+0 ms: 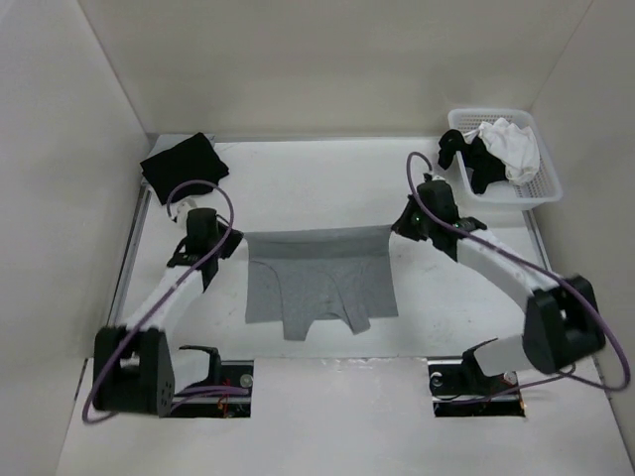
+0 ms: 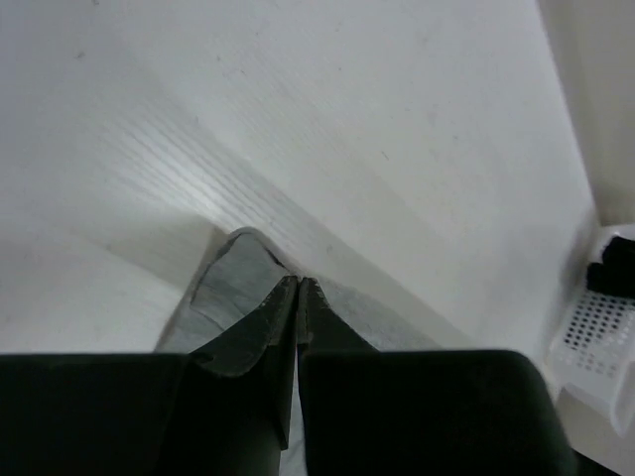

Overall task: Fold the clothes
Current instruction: Fold the tank top

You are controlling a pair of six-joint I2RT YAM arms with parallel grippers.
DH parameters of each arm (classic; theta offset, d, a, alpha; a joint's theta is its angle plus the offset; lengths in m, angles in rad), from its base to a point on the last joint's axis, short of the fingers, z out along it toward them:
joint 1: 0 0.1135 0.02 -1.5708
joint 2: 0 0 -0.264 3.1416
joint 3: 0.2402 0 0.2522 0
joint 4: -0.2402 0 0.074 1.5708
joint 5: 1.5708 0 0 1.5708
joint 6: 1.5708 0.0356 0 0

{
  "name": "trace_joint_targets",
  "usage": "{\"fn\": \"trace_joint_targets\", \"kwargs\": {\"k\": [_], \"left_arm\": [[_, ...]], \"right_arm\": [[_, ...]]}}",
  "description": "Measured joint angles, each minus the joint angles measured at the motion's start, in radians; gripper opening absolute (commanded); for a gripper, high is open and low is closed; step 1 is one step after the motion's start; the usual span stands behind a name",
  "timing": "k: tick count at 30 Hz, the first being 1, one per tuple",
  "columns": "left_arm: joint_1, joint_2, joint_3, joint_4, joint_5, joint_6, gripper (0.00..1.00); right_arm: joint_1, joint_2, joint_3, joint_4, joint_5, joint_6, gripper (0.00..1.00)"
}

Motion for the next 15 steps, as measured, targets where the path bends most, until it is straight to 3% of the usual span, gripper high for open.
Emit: {"fn": "trace_joint_targets", "kwargs": {"k": [4,7,11,15], "left_arm": [[0.005,0.309,0.148,0.094,-0.004,-0.007,0.00],[0.012,0.421,0.274,0.156,0.000,-0.012,0.00],[0.011,0.382,0.288,0.223,0.000,-0.014,0.00],[0.005,0.224,0.153,0.273,0.000,-0.019,0.01]], "right_arm": [[-0.083,0.295,0.192,0.041,-0.091,-0.003,0.00],[-0.119,0.380,0.293,0.072,-0.131,-0.004,0.00],[-0.127,0.322,0.271,0.110,-0.143,-0.004,0.01],[-0.103,0.164,0.110,0.170,-0.139,0.003,0.01]]}}
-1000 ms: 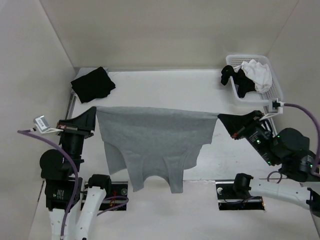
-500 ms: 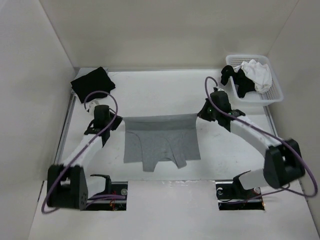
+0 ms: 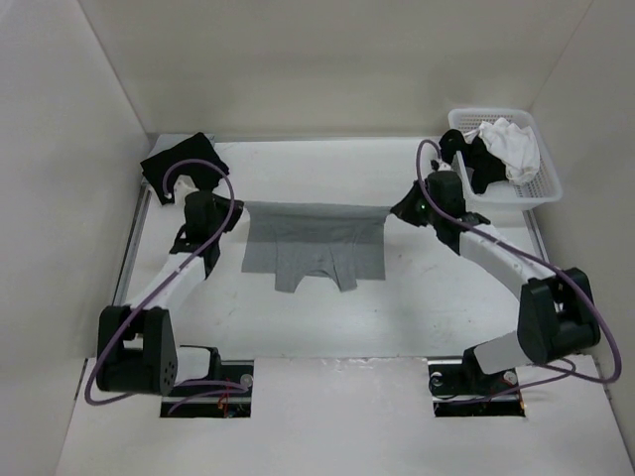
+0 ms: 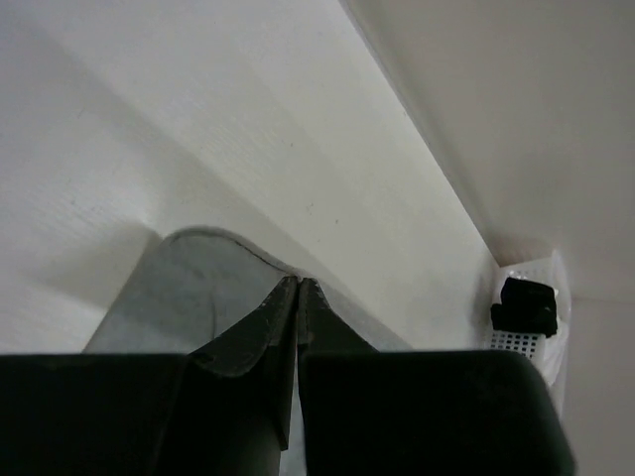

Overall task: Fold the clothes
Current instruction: Fold the tank top

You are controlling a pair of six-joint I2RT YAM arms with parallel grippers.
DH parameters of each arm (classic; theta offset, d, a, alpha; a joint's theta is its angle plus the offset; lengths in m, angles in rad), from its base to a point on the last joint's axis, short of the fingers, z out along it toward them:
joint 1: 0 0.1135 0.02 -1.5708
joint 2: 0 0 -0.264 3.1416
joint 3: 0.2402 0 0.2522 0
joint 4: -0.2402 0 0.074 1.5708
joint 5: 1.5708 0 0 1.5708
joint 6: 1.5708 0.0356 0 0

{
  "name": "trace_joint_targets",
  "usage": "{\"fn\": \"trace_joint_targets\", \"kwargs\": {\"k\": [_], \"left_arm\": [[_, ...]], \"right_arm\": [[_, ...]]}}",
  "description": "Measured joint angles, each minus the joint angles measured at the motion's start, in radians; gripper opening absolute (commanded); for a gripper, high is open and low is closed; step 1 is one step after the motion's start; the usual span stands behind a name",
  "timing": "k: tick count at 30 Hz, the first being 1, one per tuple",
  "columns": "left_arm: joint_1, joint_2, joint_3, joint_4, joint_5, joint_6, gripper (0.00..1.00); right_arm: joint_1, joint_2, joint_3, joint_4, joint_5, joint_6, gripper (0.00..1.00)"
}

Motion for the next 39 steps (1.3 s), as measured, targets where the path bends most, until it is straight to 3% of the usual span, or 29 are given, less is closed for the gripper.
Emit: {"fn": "trace_joint_targets", "kwargs": {"k": [8,13,18,22,25,29,33,39], "left_arm": [[0.008,-0.263,-0.300,0.007,0.032,0.000,0.01],[0.009,-0.449,-0.438,-0.032,0.058,0.006,0.01],[0.011,-0.501,-0.539,-0.038,0.070,0.011,0.03],[0.043,-0.495,-0.590,-0.060,0.076,0.018,0.12],[0.088,-0.493,-0.593,-0.064,0.080,0.021,0.24],[0.158,-0.503,-0.593,-0.064,0.095,0.021,0.27],[0.178,-0.520,-0.590,-0.061,0.103,0.024,0.28],[0.110,-0.468,-0.584,-0.025,0.114,0.027,0.27]], "right_arm": [[0.077,-0.243,-0.352,0.048,0.031,0.032,0.01],[0.133,-0.397,-0.480,0.045,0.059,0.050,0.03],[0.211,-0.436,-0.574,0.048,0.079,0.093,0.04],[0.294,-0.427,-0.613,0.026,0.100,0.134,0.16],[0.337,-0.428,-0.613,0.011,0.106,0.152,0.35],[0.332,-0.474,-0.615,-0.002,0.111,0.159,0.51],[0.259,-0.462,-0.612,0.034,0.104,0.154,0.48],[0.182,-0.241,-0.607,0.179,0.051,0.174,0.37]]}}
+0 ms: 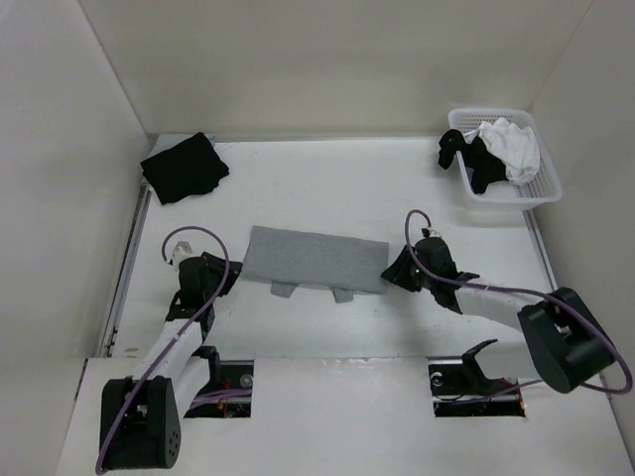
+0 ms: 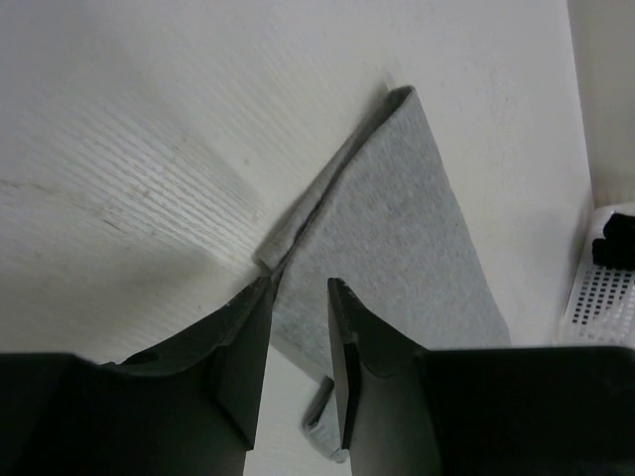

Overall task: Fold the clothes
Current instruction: Fold the tank top

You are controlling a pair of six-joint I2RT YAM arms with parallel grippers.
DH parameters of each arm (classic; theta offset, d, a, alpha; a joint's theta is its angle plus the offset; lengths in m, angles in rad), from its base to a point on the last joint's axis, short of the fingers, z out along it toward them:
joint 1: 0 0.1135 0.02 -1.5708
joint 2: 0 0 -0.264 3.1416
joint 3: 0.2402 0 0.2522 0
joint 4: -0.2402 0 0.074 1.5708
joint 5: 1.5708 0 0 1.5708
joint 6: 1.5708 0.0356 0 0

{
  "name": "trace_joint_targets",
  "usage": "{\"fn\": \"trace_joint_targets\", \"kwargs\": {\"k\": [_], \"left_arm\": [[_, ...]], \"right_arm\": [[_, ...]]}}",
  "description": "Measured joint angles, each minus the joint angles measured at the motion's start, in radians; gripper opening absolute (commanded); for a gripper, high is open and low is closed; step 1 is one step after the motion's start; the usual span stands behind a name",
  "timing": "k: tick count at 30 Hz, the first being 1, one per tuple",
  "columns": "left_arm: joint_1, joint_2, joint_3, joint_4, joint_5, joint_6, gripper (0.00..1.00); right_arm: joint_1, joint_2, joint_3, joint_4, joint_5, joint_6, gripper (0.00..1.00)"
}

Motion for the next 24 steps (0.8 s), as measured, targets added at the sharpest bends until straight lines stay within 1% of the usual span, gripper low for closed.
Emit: {"fn": "trace_joint_targets", "kwargs": {"k": [3,5,7,10,12,16,19,21,24], "left_arm": [[-0.043,0.017,0.006,0.016,0.001,0.001,0.27],[-0.071,0.021,0.014,0.023,0.000,0.000,0.26],[-0.100,0.020,0.023,0.031,-0.004,0.000,0.26],[-0.153,0.013,0.031,0.041,-0.015,-0.002,0.26],[-0.190,0.002,0.031,0.043,-0.027,-0.007,0.26],[-0.293,-0.006,0.031,0.056,-0.058,-0.030,0.26],[-0.373,-0.005,0.036,0.057,-0.084,-0.049,0.26],[-0.423,0.000,0.049,0.060,-0.100,-0.058,0.26],[-0.484,0.008,0.075,0.068,-0.115,-0.072,0.26]], "right_arm": [[-0.005,0.085,0.000,0.118,-0.040,0.040,0.19],[-0.010,0.137,0.000,0.191,-0.065,0.072,0.06],[-0.018,0.166,-0.007,0.244,-0.080,0.108,0.00],[-0.053,0.128,-0.049,0.269,-0.083,0.146,0.00],[-0.084,0.025,-0.081,0.230,-0.076,0.160,0.00],[-0.116,-0.256,-0.079,0.075,-0.017,0.136,0.00],[-0.114,-0.396,-0.016,-0.085,0.047,0.087,0.00],[-0.094,-0.420,0.059,-0.189,0.100,0.049,0.00],[-0.003,-0.370,0.200,-0.308,0.195,-0.006,0.00]]}}
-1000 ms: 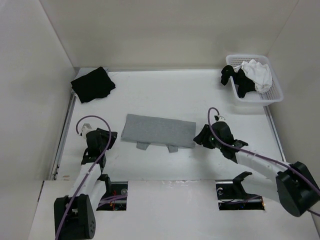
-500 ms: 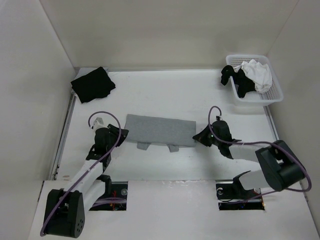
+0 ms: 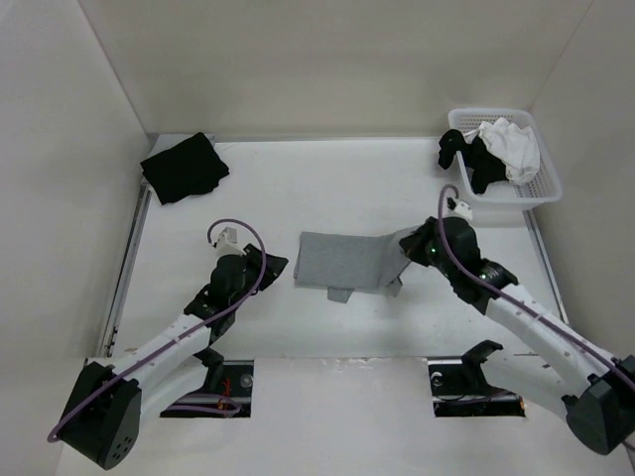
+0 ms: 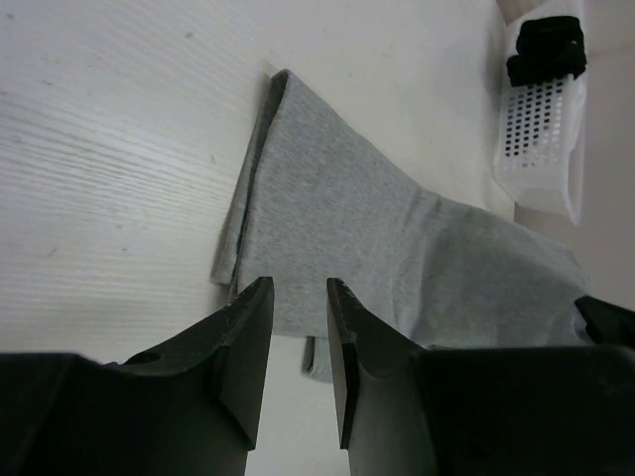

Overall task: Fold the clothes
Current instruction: Fold the tank top

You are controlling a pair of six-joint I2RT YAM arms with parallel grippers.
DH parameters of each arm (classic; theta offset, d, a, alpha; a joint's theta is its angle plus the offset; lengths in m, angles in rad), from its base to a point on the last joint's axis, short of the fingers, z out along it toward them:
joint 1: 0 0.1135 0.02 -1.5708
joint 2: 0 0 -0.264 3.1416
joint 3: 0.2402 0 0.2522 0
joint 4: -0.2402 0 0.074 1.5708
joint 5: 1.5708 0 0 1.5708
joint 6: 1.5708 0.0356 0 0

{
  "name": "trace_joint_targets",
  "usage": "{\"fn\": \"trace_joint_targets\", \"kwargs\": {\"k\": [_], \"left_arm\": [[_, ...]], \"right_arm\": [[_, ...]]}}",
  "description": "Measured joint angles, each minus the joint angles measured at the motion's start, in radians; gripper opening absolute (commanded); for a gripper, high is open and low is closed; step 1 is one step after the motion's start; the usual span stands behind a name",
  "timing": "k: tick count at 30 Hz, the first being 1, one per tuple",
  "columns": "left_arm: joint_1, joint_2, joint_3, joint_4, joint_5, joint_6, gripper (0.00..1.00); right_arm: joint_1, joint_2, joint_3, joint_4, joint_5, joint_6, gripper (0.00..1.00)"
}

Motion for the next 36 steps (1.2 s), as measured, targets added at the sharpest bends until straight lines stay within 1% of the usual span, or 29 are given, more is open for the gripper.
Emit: {"fn": "trace_joint_targets", "kwargs": {"k": [4,8,12,14,15,18,19,20,23,25,26,27,28,31,33,36], "left_arm": [[-0.041,-0.004,0.015,0.012,-0.011,-0.023,0.26],[-0.046,-0.037,0.014,0.011,-0.012,-0.040,0.26],[-0.025,-0.112,0.002,0.014,-0.003,-0.056,0.26],[0.004,-0.152,-0.017,0.014,0.011,-0.063,0.26],[0.024,-0.170,-0.028,0.013,0.022,-0.066,0.26],[0.098,-0.211,-0.056,0.002,0.055,-0.071,0.26],[0.123,-0.221,-0.063,-0.004,0.069,-0.073,0.26],[0.144,-0.227,-0.067,-0.009,0.080,-0.073,0.26],[0.192,-0.229,-0.069,-0.018,0.108,-0.072,0.26],[0.195,-0.219,-0.069,-0.014,0.119,-0.072,0.26],[0.187,-0.204,-0.069,-0.010,0.120,-0.070,0.26],[0.175,-0.187,-0.069,-0.005,0.121,-0.069,0.26],[0.159,-0.163,-0.067,0.000,0.118,-0.068,0.26],[0.066,-0.049,-0.037,0.027,0.101,-0.060,0.26],[-0.006,0.041,-0.005,0.061,0.083,-0.054,0.26],[-0.103,0.174,0.039,0.134,0.043,-0.042,0.26]], "right_arm": [[0.181,0.152,0.189,-0.114,0.120,-0.051,0.00],[0.348,0.363,0.388,-0.210,0.209,-0.082,0.00],[0.460,0.608,0.606,-0.297,0.250,-0.100,0.01],[0.497,0.738,0.717,-0.330,0.258,-0.106,0.03],[0.513,0.808,0.778,-0.348,0.260,-0.109,0.07],[0.547,0.991,0.931,-0.382,0.260,-0.111,0.31],[0.555,1.032,0.960,-0.388,0.259,-0.109,0.35],[0.563,1.062,0.978,-0.393,0.259,-0.109,0.37],[0.577,1.066,0.966,-0.409,0.258,-0.109,0.37],[0.579,1.014,0.911,-0.377,0.257,-0.109,0.37],[0.577,0.959,0.854,-0.346,0.253,-0.110,0.35],[0.573,0.912,0.810,-0.329,0.250,-0.111,0.29],[0.563,0.855,0.752,-0.291,0.234,-0.111,0.22],[0.503,0.734,0.624,-0.170,0.159,-0.111,0.09],[0.441,0.717,0.563,-0.052,0.092,-0.107,0.06],[0.358,0.766,0.491,0.119,-0.013,-0.090,0.05]]}}
